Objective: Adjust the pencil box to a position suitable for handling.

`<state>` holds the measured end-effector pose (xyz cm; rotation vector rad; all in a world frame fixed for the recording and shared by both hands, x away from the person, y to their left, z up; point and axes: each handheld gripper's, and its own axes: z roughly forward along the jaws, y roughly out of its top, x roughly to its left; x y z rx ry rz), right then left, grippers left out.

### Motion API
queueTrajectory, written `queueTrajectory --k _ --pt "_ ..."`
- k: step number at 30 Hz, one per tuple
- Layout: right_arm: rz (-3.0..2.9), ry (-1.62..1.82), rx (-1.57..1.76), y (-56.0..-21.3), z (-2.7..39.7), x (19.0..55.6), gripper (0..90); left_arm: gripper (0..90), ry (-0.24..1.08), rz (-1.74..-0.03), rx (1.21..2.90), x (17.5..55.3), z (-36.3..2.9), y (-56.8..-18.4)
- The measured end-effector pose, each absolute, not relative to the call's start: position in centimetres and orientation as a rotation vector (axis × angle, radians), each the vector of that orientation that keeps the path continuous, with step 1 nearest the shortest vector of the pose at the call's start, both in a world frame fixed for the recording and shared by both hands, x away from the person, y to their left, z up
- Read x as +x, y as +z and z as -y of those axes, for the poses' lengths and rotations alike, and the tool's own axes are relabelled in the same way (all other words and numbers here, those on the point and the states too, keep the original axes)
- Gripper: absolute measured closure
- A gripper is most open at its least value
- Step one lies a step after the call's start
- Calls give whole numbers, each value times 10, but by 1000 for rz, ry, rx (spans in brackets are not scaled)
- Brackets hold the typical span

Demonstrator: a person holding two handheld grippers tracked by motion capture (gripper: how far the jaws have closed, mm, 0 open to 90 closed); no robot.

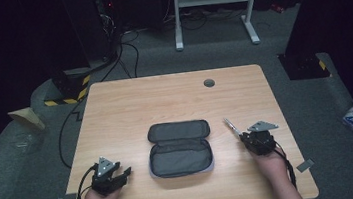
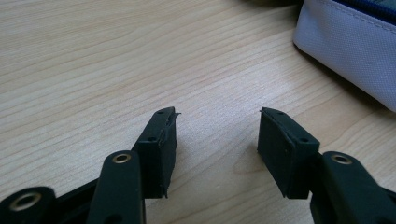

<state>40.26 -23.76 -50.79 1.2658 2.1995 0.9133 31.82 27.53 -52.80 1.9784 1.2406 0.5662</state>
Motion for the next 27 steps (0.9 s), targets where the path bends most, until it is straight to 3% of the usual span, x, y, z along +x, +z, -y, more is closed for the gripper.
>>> queueTrajectory --k 17,27 --pt "-2196 946 1292 -498 234 365 790 471 543 -1244 1964 321 -277 -528" --pt "-2236 894 1365 -513 230 358 784 471 547 -1243 1970 321 -277 -528"
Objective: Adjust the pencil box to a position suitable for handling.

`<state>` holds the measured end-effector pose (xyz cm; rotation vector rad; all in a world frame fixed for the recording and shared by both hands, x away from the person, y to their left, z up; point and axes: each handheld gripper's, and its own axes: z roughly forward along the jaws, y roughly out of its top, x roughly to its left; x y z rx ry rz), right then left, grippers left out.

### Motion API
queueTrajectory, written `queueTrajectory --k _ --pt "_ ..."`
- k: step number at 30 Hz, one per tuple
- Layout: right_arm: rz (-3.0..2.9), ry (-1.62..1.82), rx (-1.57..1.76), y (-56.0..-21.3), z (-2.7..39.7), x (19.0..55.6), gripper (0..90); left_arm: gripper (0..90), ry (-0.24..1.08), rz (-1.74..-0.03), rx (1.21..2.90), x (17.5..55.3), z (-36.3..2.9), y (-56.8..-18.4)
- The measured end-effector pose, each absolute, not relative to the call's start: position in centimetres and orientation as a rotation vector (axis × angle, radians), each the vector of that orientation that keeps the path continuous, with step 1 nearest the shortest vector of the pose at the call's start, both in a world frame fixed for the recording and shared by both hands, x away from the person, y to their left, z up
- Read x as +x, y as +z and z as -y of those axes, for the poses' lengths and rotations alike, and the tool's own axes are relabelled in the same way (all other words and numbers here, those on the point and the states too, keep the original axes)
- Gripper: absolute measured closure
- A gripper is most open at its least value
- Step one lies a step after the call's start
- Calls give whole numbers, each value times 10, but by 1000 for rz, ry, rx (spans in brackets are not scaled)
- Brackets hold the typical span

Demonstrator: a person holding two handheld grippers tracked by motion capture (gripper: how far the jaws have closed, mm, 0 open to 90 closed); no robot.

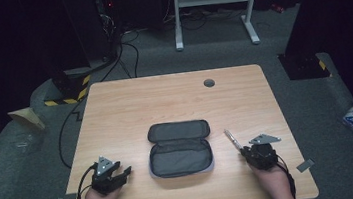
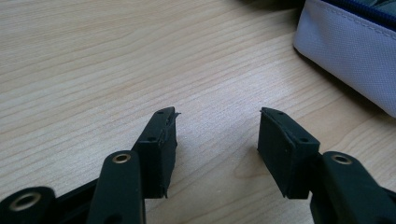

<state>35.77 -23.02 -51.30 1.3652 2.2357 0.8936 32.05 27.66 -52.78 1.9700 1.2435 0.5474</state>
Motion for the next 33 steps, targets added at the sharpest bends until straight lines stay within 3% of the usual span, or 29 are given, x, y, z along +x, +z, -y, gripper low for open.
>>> queueTrajectory --k 8,13,33 --pt "-2248 884 1306 -510 217 362 721 470 559 -1241 1980 320 -276 -528" --pt "-2284 868 1275 -510 204 375 772 471 557 -1241 1980 320 -276 -528" --pt "-2254 945 1183 -482 192 378 785 467 550 -1239 1976 321 -276 -528"
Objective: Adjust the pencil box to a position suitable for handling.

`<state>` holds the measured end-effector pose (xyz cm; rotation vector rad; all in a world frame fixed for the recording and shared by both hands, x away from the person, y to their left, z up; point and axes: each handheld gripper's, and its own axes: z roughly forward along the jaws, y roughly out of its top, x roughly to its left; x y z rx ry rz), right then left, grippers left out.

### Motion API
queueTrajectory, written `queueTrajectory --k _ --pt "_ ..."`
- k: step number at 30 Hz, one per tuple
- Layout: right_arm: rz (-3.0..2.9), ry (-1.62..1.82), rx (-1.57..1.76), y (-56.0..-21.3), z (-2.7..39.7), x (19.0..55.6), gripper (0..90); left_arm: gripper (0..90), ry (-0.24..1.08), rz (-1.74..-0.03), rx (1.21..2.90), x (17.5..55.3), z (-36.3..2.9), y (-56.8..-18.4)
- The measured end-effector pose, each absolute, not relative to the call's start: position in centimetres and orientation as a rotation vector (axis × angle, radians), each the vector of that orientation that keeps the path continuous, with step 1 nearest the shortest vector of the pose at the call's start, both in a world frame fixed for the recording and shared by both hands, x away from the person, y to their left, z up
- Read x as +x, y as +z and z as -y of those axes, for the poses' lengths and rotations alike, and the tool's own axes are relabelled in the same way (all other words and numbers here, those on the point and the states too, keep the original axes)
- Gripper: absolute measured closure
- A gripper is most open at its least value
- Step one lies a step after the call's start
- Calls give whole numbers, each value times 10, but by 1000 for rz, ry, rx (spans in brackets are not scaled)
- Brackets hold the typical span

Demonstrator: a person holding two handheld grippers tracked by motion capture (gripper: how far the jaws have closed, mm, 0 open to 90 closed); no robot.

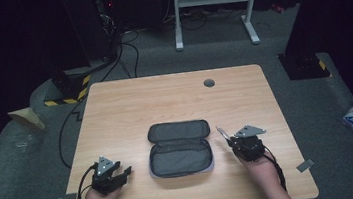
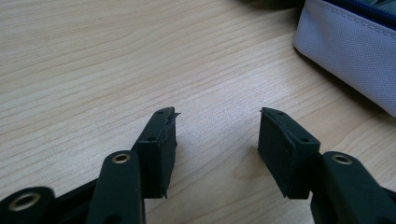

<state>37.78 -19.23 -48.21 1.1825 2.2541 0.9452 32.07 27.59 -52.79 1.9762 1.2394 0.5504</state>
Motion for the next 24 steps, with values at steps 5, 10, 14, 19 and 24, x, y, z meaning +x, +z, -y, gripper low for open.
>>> queueTrajectory --k 5,10,14,19,24 --pt "-2257 964 1158 -476 189 378 785 452 531 -1241 1968 322 -277 -528" --pt "-2270 973 1137 -468 184 378 785 438 544 -1235 1977 322 -275 -528" --pt "-2267 990 1107 -461 179 381 785 433 552 -1232 1983 321 -275 -528" --pt "-2280 1010 1050 -458 167 383 785 420 571 -1227 2001 320 -272 -528" --pt "-2300 1018 1020 -458 158 387 785 411 571 -1227 2000 320 -272 -528"
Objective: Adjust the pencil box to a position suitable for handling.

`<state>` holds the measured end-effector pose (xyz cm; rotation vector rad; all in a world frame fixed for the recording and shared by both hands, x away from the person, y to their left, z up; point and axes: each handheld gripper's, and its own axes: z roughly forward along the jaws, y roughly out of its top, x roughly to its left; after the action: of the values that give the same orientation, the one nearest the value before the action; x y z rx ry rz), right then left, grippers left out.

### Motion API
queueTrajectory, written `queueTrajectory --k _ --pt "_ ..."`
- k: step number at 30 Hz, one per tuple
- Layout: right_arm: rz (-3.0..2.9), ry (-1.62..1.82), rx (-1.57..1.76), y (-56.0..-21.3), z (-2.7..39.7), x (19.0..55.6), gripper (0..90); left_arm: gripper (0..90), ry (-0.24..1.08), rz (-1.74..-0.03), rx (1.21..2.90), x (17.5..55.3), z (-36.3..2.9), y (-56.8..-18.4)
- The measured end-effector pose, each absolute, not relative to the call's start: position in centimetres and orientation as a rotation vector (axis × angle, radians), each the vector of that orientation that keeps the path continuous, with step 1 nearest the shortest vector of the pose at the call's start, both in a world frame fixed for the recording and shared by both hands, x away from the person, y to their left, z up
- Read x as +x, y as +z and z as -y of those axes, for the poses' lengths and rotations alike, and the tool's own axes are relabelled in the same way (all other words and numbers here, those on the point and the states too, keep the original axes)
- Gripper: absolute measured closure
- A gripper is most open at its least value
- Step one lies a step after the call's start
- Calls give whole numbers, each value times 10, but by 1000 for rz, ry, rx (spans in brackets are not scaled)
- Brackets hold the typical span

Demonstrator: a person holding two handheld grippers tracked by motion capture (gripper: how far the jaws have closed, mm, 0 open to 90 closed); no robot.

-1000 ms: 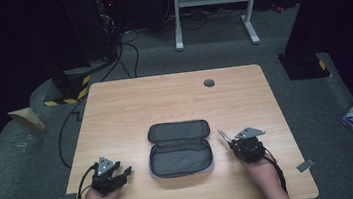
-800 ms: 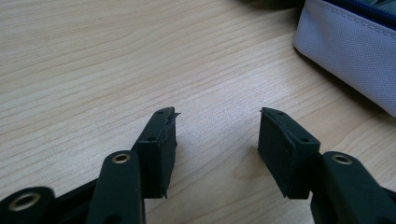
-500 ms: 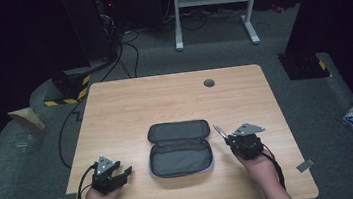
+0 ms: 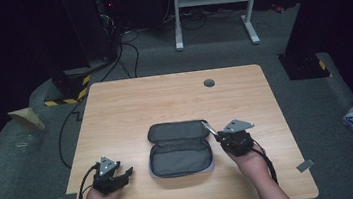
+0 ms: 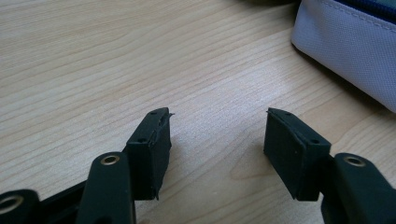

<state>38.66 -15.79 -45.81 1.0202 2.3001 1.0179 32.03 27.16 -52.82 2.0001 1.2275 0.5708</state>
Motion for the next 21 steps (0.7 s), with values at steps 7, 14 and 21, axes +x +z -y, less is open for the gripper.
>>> queueTrajectory --k 7,14,21 --pt "-2307 1033 969 -448 145 388 785 398 572 -1221 2005 321 -272 -528" --pt "-2338 1028 928 -443 127 389 785 391 567 -1221 2004 320 -271 -528" --pt "-2365 1037 881 -441 109 390 785 388 568 -1219 2006 321 -271 -528"
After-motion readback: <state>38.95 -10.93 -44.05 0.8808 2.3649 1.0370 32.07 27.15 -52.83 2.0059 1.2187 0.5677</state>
